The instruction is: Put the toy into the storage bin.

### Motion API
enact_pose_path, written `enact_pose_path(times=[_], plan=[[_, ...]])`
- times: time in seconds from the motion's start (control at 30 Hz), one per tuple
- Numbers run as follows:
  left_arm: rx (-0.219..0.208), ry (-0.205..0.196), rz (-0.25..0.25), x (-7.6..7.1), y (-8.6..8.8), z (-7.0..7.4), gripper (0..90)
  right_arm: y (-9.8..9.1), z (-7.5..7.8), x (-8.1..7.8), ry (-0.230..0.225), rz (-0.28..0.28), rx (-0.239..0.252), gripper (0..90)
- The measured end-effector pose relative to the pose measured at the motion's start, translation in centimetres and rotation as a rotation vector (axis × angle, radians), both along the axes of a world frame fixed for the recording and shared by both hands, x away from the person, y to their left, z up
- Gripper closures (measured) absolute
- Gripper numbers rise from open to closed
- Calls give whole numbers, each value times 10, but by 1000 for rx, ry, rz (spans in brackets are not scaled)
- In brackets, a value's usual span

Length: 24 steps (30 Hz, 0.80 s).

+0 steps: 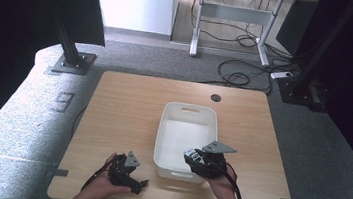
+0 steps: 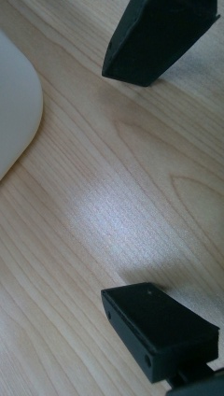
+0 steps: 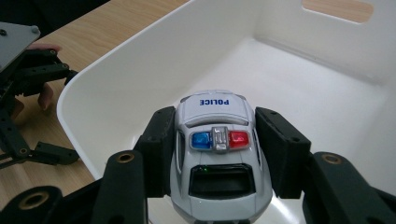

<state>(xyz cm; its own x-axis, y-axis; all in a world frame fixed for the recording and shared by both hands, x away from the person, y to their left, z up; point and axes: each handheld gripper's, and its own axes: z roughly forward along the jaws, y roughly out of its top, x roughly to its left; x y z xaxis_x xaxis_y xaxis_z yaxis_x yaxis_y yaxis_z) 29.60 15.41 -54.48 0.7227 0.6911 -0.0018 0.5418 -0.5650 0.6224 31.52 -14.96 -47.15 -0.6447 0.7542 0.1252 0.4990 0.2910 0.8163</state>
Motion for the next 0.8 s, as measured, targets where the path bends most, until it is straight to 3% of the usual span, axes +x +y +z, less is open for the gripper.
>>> enact_pose_path(times=[0.43,0.8], plan=[[-1,-1,0,0,0,0,0,5,-2,3,7,5,6,502],[-2,-1,0,0,0,0,0,10,9,10,3,-2,-11,502]])
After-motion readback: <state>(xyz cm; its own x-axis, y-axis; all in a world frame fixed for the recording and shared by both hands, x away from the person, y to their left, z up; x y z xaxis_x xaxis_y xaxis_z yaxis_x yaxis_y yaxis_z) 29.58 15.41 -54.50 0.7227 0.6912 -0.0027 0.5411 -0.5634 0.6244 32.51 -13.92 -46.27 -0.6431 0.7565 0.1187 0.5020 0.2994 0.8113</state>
